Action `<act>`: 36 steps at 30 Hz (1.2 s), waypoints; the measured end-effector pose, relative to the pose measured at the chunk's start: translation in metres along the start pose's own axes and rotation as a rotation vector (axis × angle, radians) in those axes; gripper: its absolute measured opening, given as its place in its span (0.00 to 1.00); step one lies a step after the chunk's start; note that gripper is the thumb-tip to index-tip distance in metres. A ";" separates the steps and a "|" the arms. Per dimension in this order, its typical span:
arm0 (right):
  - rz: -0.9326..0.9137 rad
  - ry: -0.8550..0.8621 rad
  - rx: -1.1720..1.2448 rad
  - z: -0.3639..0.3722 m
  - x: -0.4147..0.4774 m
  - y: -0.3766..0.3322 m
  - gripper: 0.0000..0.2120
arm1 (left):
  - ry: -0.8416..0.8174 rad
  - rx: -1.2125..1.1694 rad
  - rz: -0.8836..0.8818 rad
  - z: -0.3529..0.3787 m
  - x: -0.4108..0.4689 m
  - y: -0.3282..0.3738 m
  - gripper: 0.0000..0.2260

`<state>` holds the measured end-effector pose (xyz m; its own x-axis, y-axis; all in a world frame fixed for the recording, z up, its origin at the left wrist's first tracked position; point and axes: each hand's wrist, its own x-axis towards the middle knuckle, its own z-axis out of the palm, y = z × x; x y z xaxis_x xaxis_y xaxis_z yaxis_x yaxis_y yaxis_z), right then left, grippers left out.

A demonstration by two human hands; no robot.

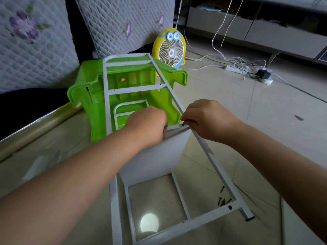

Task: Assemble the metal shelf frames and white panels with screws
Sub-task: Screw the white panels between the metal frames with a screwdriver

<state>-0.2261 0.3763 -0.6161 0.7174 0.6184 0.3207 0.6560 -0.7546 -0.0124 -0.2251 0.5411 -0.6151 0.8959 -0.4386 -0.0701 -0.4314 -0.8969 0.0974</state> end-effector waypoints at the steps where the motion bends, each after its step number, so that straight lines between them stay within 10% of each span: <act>1: -0.025 -0.027 -0.016 0.000 0.001 0.002 0.05 | -0.009 0.038 0.001 -0.002 -0.001 -0.002 0.19; 14: -0.008 -0.476 -0.238 -0.015 0.019 0.004 0.12 | -0.046 0.216 -0.005 -0.006 -0.007 -0.007 0.09; 25: 0.067 -0.548 -0.371 -0.016 0.019 -0.010 0.17 | -0.053 0.301 -0.010 -0.009 -0.009 0.004 0.06; 36: 0.138 -0.488 0.009 -0.029 0.014 0.001 0.13 | 0.012 0.181 -0.021 0.000 -0.012 -0.007 0.09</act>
<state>-0.2223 0.3776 -0.5847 0.8223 0.5449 -0.1641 0.5476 -0.8361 -0.0324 -0.2325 0.5530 -0.6152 0.9057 -0.4198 -0.0586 -0.4235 -0.9020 -0.0843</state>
